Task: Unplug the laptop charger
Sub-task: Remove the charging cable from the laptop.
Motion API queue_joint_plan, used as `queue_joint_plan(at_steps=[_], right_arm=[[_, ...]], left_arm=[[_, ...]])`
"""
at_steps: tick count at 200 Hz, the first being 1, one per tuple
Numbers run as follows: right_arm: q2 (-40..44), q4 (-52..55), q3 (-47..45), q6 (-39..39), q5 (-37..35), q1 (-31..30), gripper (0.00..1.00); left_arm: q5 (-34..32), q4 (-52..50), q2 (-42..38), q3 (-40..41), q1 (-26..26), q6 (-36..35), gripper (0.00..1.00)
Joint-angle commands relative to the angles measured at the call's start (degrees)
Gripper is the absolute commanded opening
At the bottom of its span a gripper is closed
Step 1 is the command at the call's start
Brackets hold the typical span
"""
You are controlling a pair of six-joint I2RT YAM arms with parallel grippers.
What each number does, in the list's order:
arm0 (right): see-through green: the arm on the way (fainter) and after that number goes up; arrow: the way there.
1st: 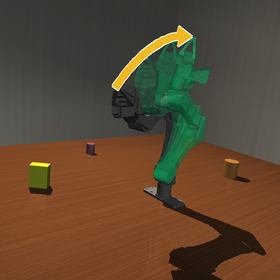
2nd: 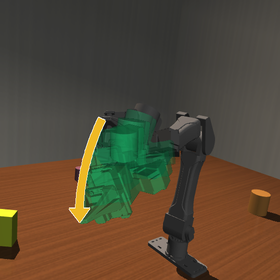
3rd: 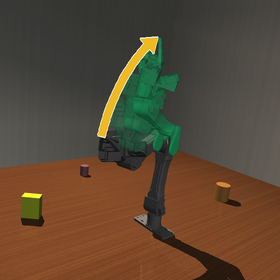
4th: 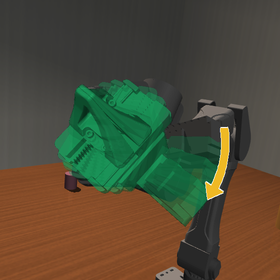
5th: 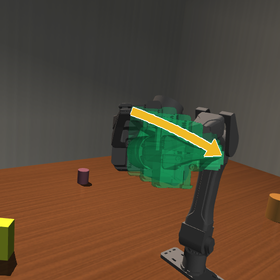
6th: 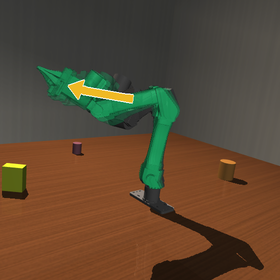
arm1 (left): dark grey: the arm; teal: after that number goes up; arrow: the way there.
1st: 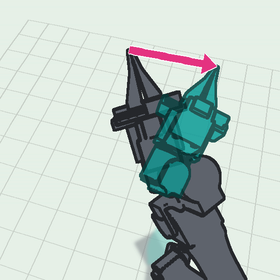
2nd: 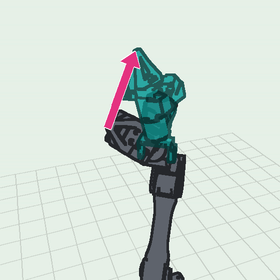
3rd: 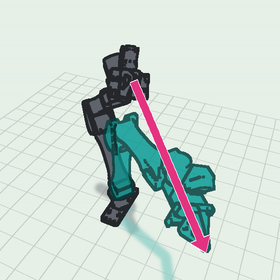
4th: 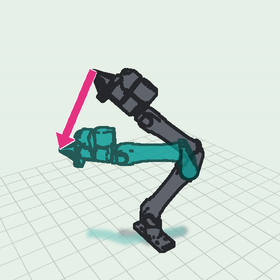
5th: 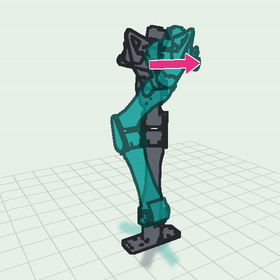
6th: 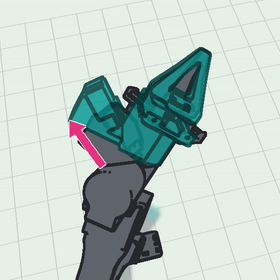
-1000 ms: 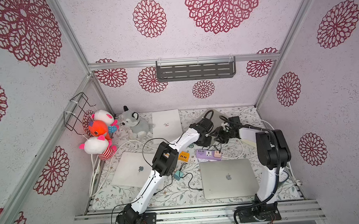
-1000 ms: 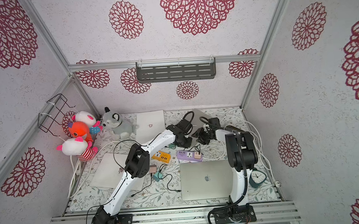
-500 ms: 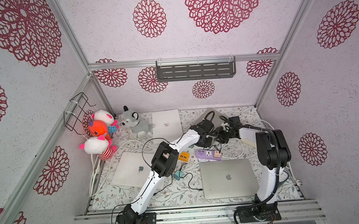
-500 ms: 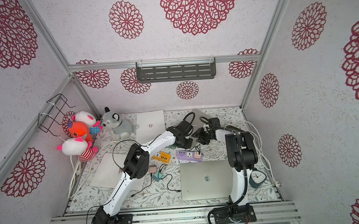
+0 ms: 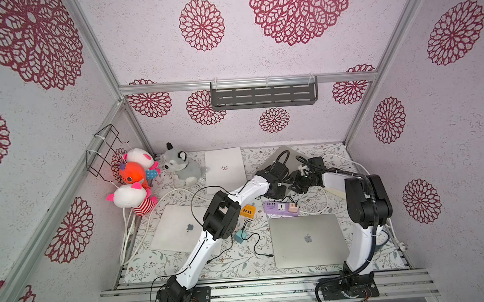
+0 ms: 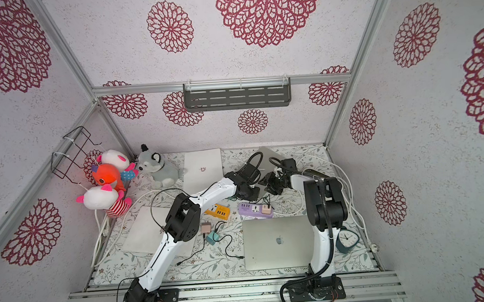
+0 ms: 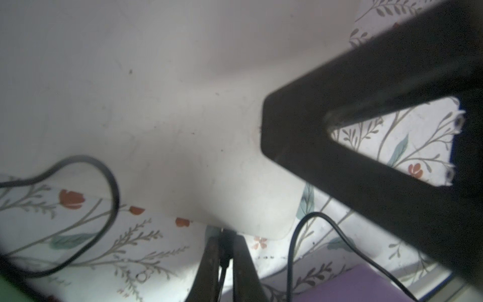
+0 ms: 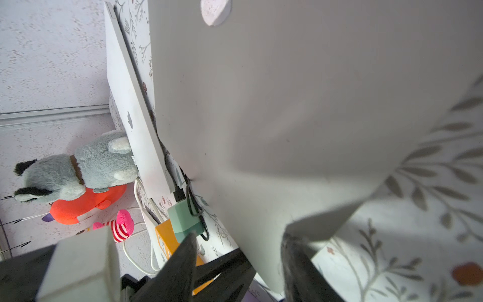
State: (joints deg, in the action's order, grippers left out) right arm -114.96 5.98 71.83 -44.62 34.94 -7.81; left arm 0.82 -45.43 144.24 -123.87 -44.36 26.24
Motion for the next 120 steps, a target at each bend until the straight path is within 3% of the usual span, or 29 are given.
queue_joint_plan(at_steps=[1,40,66,102,120], right_arm=[[-2.6,5.7,-0.3,1.6,-5.1,0.5,0.54],[-2.5,5.2,-0.7,1.3,-5.3,0.5,0.54],[-2.5,4.7,-1.0,1.1,-5.3,0.5,0.54],[-2.8,5.3,-0.6,1.5,-5.3,0.5,0.54],[-3.0,5.2,-0.5,1.3,-5.2,0.5,0.54]], left_arm=[[-2.2,-7.4,-2.0,2.2,0.5,1.4,0.0],[-2.4,-9.5,-1.3,-1.1,-0.2,1.1,0.0],[2.0,-5.3,-1.9,1.9,0.8,3.3,0.0],[-5.3,-13.2,0.0,-1.8,0.8,-1.5,0.0],[-5.1,-14.3,0.8,-2.8,0.7,-2.0,0.0]])
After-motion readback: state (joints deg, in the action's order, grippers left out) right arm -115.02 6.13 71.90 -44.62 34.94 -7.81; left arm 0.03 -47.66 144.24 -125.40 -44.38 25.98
